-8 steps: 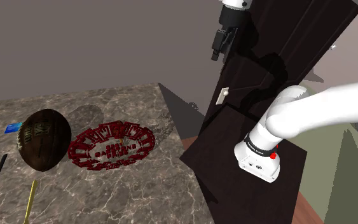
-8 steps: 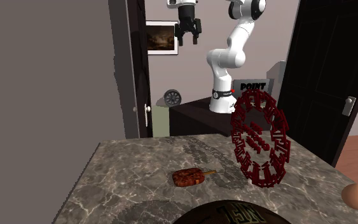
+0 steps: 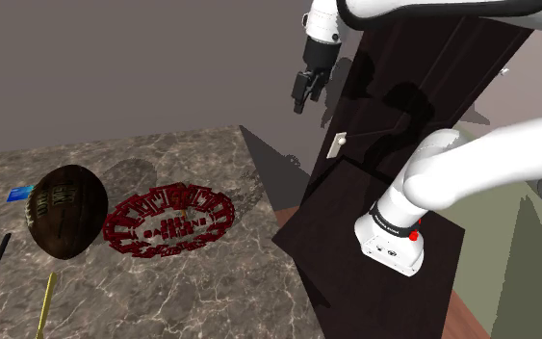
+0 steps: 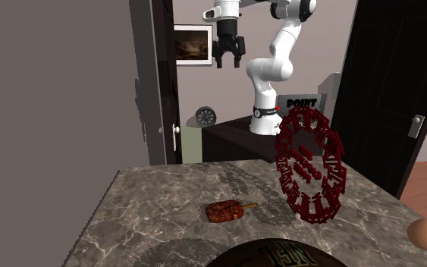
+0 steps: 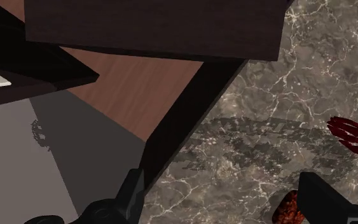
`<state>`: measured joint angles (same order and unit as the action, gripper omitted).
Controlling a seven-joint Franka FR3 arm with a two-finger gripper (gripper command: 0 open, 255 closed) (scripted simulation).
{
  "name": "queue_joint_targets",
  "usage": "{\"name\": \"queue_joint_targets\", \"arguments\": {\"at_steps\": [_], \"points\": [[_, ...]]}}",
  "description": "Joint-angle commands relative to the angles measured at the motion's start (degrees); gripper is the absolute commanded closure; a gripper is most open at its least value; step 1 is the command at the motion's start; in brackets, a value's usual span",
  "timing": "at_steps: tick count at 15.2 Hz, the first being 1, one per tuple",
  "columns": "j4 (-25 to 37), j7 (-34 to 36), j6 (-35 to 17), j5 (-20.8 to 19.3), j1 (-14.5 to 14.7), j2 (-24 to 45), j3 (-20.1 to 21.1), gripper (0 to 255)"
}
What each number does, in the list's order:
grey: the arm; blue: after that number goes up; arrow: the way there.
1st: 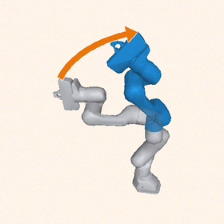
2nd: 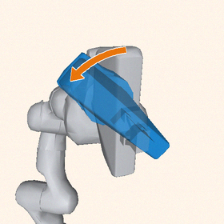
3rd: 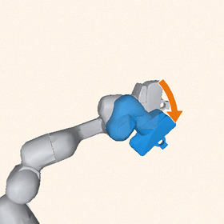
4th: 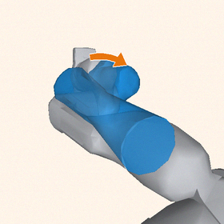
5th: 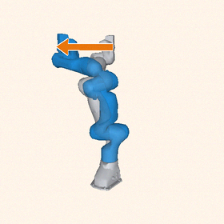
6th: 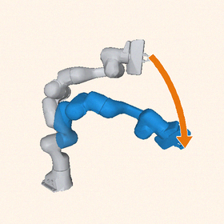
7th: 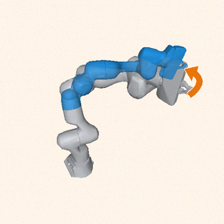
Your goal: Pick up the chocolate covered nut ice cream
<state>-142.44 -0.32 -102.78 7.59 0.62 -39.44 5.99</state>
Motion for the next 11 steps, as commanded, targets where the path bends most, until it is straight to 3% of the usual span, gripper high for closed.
{"name": "queue_joint_targets", "arguments": {"at_steps": [1, 11], "points": [[-1.01, 2.42, -3.53, 1.03, 0.47, 2.0, 2.04, 0], [-0.28, 15.59, -21.43, 2.55, 1.52, 18.64, 12.83, 0]]}}
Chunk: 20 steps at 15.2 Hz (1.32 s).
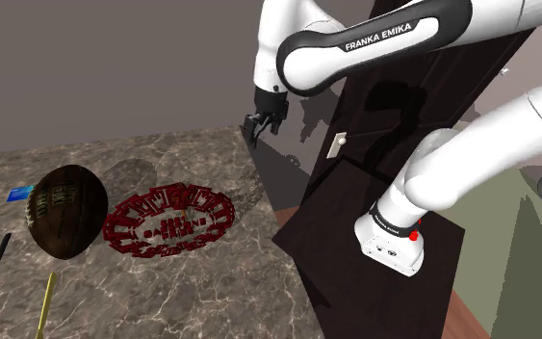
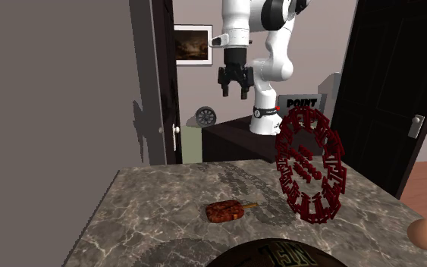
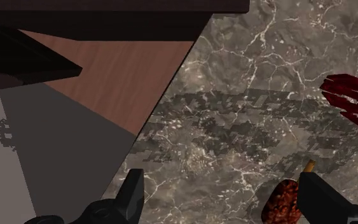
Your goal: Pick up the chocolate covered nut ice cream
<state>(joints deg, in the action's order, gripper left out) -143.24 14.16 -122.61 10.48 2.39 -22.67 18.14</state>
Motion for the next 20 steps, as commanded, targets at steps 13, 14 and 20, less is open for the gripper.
{"name": "queue_joint_targets", "arguments": {"at_steps": [13, 14, 20], "points": [[14.72, 27.0, -17.17, -18.29, 1.08, 32.78, 8.0, 0], [16.44, 29.09, -17.62, -20.19, 1.93, 35.25, 7.57, 0], [28.43, 38.86, -18.5, -28.68, 8.43, 49.41, 3.43, 0]]}}
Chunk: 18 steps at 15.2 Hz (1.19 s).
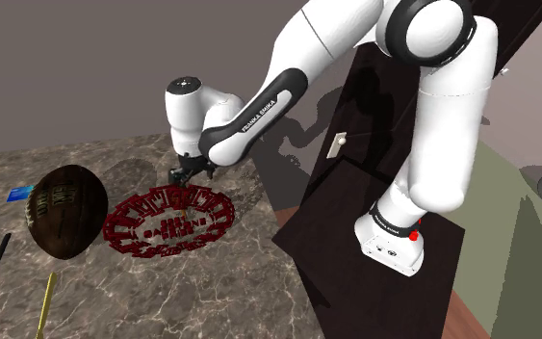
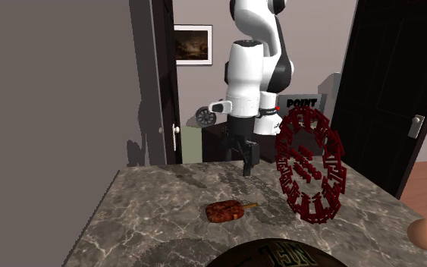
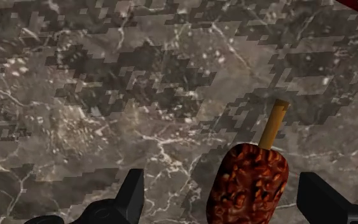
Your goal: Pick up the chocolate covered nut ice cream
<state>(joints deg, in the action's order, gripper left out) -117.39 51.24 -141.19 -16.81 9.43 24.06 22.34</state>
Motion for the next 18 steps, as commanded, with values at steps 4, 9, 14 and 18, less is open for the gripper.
{"name": "queue_joint_targets", "arguments": {"at_steps": [4, 9, 14, 18], "points": [[12.22, 5.79, 0.88, -4.38, 5.68, 11.82, -3.54, 0], [15.06, 7.1, -0.63, -5.7, 7.23, 16.19, -4.99, 0], [15.66, 7.66, -2.18, -6.49, 7.8, 18.35, -5.78, 0], [15.82, 7.62, -2.18, -6.51, 7.8, 18.5, -5.81, 255]]}}
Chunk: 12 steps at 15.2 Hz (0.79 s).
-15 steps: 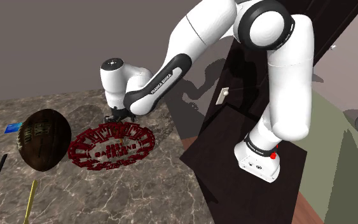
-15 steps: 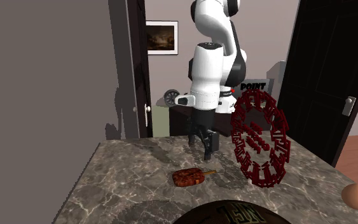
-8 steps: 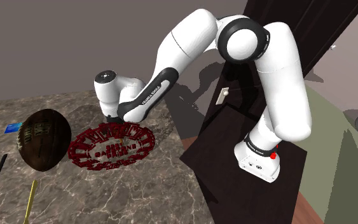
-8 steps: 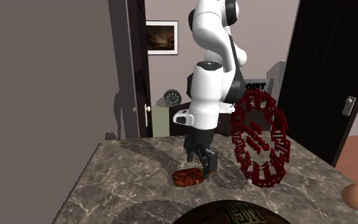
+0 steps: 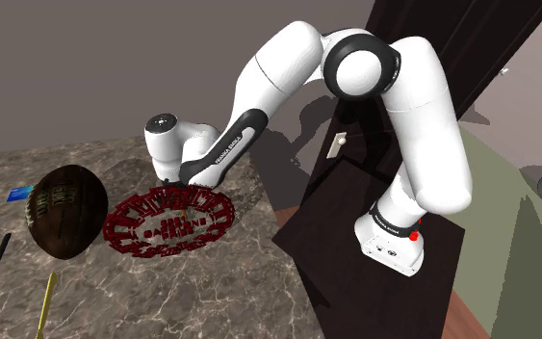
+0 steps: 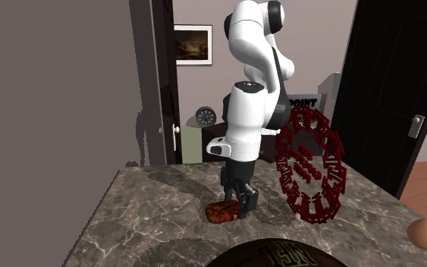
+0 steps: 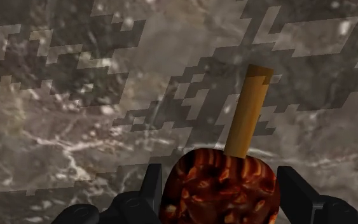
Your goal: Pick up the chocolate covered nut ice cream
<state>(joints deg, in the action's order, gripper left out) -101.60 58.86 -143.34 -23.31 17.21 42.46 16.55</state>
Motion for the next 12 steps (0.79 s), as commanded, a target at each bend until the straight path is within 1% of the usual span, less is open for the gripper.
{"name": "queue_joint_targets", "arguments": {"at_steps": [1, 6, 12], "points": [[0.0, 0.0, -0.05, -0.01, 0.0, 0.08, -0.02, 255], [-0.13, 0.05, -0.04, 0.01, 0.01, -0.05, 0.02, 255], [-1.05, -0.91, 2.61, 1.34, -0.94, -3.63, 1.33, 255]]}}
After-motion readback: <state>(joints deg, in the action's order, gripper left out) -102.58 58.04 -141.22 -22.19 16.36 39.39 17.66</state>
